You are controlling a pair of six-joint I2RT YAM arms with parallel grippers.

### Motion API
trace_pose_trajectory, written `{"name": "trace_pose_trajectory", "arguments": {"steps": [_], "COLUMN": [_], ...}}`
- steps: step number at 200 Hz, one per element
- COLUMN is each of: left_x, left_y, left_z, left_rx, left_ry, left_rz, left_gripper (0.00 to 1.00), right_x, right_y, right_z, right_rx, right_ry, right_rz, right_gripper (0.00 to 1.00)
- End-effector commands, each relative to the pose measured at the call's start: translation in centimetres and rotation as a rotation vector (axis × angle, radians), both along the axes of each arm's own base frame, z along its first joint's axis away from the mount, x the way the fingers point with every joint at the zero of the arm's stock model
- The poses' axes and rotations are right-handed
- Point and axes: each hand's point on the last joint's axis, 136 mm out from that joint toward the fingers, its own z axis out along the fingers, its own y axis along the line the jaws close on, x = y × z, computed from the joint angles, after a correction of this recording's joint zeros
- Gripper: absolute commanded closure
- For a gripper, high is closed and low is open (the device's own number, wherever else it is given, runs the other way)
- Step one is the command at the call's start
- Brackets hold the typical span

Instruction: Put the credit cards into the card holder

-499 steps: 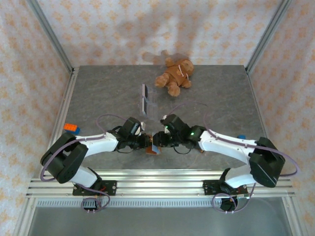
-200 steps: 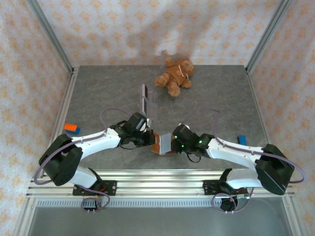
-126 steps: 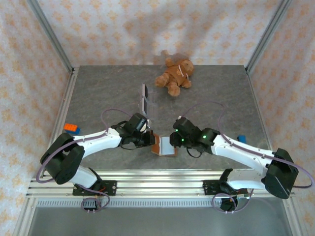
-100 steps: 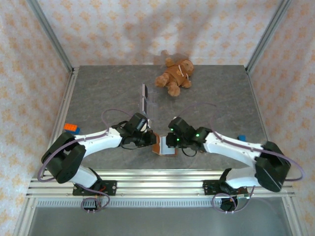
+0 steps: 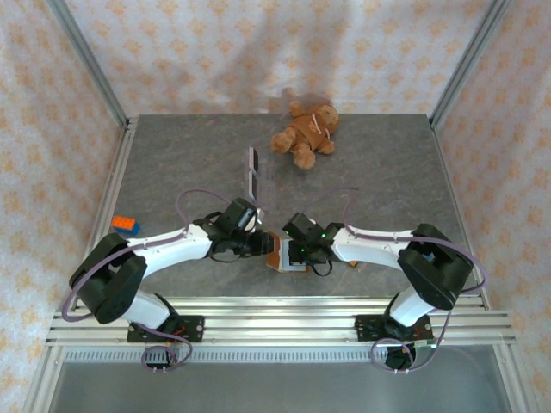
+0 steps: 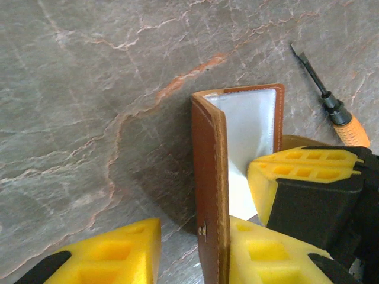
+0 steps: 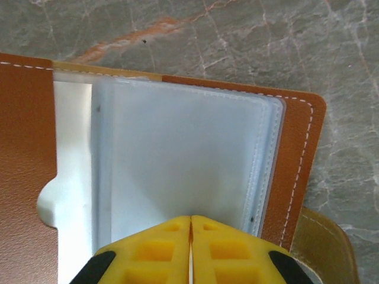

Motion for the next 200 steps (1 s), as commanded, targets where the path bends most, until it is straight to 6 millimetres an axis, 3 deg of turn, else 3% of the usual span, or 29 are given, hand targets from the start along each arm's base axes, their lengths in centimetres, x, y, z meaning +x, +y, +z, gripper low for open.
{"name": "trace_pose_trajectory", "arguments": {"steps": [1,59,92,152,200], "left_x": [-0.9,-1.4,-1.4,-1.6,-1.0], "left_y": [2.4,5.0,5.3,5.6,5.0], "left_z": [-1.3,-3.5,-4.4,-6.2,-5.0], "left_rx": [0.093,0.179,0.205,0.228,0.214], "left_ry": [0.007,0.022,0.031,0.047,0.045], "left_rz": [-0.005,0.009,-0.001,0.008,0.001], "left_gripper": [0.68,0.72,0.72,0.75,0.76], "right_x": [-0.3,-0.5,-0.6,0.1,0.5], "right_y": [-1.8,-2.3,-2.1,-0.7,-0.2], "right_z": [-1.7,-2.4,-2.3,-0.3,1.2], "right_rx": [-0.084,-0.104,-0.094,-0.021,0.003], "right_ry": [0.008,0.021,0.022,-0.028,-0.051], "right_rz": [-0.015,-0.026,-0.019,0.015,0.024], "right_gripper": [0.91,0.91,0.91,0.90,0.89]}}
